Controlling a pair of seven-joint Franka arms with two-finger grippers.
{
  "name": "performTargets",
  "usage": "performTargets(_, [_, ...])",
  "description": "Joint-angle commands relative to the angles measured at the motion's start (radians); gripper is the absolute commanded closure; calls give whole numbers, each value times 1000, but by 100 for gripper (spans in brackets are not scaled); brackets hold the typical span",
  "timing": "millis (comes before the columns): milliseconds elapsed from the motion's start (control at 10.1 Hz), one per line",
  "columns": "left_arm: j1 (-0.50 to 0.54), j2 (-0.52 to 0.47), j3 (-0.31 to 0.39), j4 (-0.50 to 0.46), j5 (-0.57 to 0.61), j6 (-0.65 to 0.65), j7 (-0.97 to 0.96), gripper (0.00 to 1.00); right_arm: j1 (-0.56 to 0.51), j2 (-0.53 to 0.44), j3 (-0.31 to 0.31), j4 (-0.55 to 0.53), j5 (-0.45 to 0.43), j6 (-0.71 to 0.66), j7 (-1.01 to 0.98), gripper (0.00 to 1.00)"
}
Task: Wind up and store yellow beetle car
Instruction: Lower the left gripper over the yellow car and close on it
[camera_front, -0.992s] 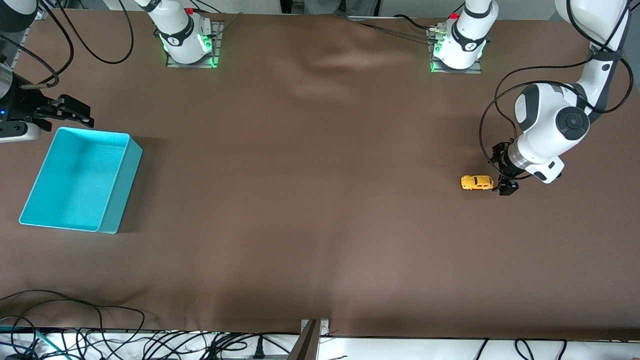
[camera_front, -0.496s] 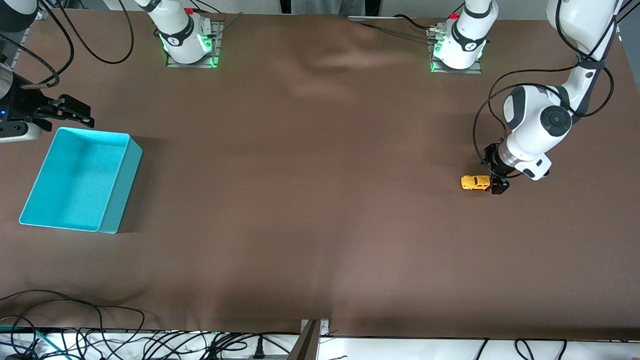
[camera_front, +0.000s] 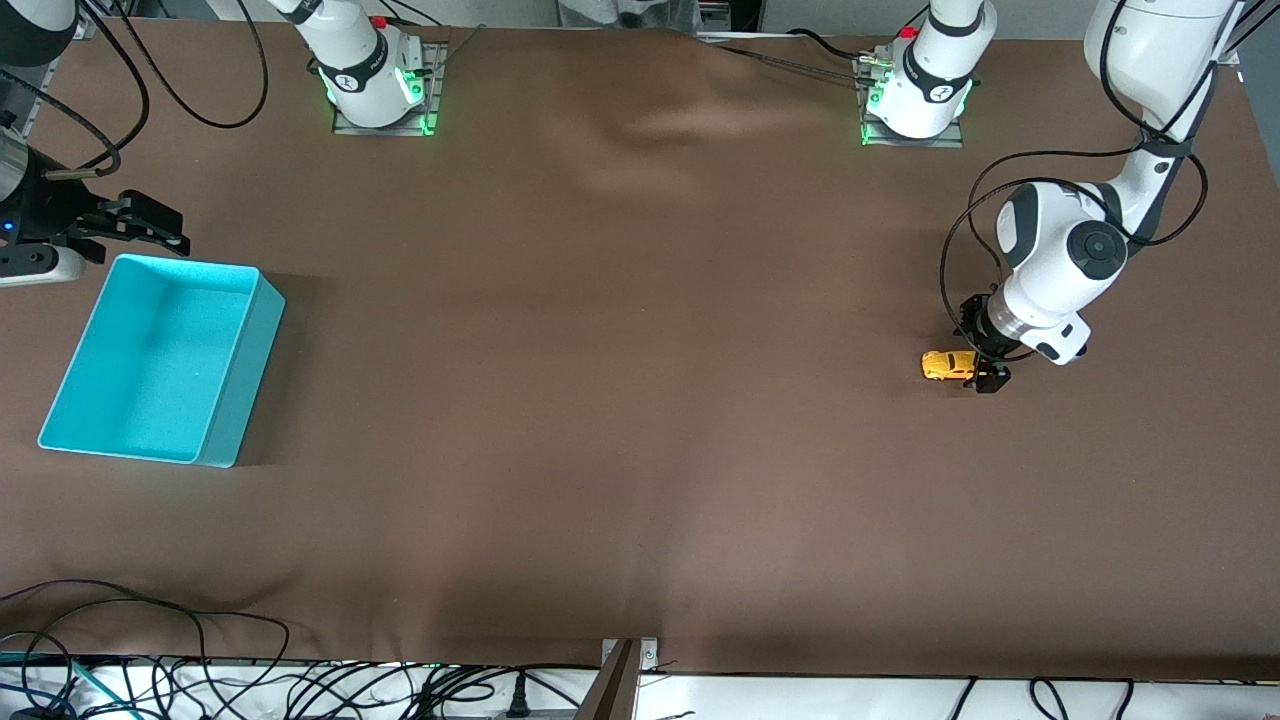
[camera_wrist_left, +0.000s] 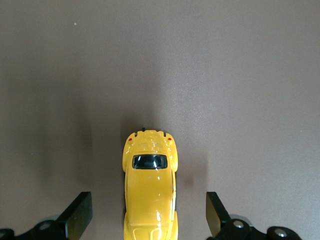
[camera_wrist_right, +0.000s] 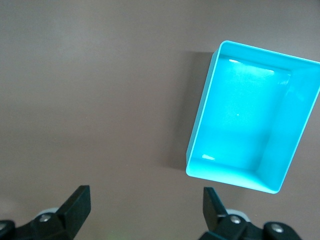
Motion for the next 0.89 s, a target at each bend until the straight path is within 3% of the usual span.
performTargets(0, [10, 17, -3, -5, 40, 36, -34, 0, 3, 4, 0, 11, 0, -8, -6, 0])
performTargets(99, [10, 12, -3, -9, 40, 39, -34, 16, 3, 4, 0, 11, 0, -8, -6, 0])
performTargets(298, [10, 5, -3, -14, 40, 39, -34, 69, 3, 4, 0, 11, 0, -8, -6, 0])
performTargets(397, [10, 3, -3, -14, 40, 39, -34, 100, 3, 4, 0, 11, 0, -8, -6, 0])
performTargets(794, [-4, -55, -14, -11, 40, 30, -59, 100, 3, 4, 0, 11, 0, -8, -6, 0])
